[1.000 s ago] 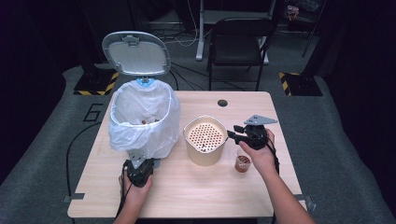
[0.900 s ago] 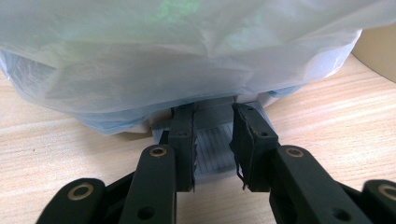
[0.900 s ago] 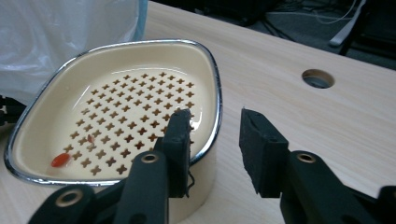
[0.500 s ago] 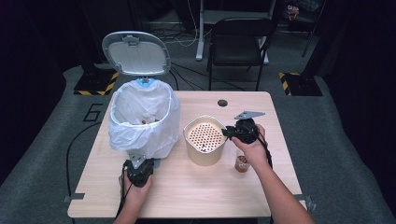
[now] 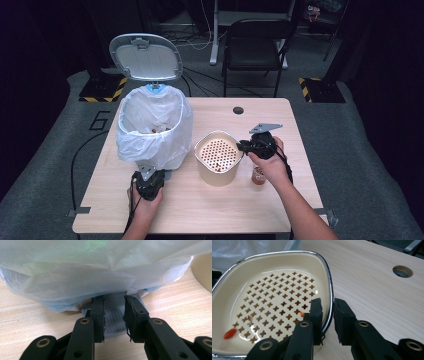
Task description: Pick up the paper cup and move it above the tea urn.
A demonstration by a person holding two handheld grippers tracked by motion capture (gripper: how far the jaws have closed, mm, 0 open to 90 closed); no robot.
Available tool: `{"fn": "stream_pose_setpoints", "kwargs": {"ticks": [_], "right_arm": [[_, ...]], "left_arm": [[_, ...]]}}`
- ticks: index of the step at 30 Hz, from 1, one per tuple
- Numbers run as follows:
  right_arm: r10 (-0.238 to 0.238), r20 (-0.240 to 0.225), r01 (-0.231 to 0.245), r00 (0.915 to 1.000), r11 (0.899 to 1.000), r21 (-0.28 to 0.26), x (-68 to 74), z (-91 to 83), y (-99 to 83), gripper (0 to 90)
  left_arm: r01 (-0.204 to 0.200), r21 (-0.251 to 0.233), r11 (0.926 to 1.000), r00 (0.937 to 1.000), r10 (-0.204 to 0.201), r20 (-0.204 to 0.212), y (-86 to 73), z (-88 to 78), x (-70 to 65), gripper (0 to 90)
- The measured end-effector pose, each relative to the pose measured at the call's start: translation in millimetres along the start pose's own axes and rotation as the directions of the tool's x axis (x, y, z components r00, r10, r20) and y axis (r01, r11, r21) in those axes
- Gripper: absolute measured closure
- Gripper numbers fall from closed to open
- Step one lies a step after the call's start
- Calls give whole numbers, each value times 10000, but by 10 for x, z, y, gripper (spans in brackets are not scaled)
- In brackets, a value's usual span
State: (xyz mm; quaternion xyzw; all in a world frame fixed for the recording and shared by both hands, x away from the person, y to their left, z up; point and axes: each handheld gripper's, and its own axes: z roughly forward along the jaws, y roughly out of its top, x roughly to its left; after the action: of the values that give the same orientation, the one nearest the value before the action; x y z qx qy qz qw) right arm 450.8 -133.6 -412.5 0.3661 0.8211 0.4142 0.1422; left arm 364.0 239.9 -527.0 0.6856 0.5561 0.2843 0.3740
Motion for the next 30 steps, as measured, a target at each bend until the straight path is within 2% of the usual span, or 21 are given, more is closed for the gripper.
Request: {"fn": "stream_pose_setpoints", "kwargs": {"ticks": [5,14,15,16,19,20,21,23,24,27,30], "right_arm": [[-16,-366,12,9993,9999,-108,79,-71,-84,794],[-364,-793,357,9962,9993,-106,168,-187,-187,803],[-362,-852,342,9957,9991,-240,178,-223,-210,709],[-354,-779,319,9963,9984,-465,178,-239,-214,653],[-192,-679,135,9975,9963,-847,161,-306,-211,541],[-192,-679,135,9975,9963,-847,161,-306,-211,541],[-55,-452,5,9990,9941,-1087,143,-360,-217,463],[57,-339,-98,9994,9924,-1227,110,-405,-239,402],[57,-339,-98,9994,9924,-1227,110,-405,-239,402],[168,37,-162,9999,9898,-1416,39,-489,-331,306],[195,269,-153,9994,9891,-1464,7,-532,-411,264]], "left_arm": [[3,-7,10000,10000,-3,0,0,0,-1,697],[-16,2,10000,10000,16,0,0,0,0,697],[-13,1,10000,10000,13,0,0,0,0,697],[-14,3,10000,10000,14,-1,0,0,0,697],[-7,0,10000,10000,7,2,0,0,0,697],[-7,0,10000,10000,7,2,0,0,0,697],[-4,-1,10000,10000,4,2,0,0,0,697],[0,4,10000,10000,0,6,0,0,1,697],[0,4,10000,10000,0,6,0,0,1,697],[2,0,10000,10000,-2,3,0,0,0,697],[2,0,10000,10000,-2,2,0,0,0,697]]}}
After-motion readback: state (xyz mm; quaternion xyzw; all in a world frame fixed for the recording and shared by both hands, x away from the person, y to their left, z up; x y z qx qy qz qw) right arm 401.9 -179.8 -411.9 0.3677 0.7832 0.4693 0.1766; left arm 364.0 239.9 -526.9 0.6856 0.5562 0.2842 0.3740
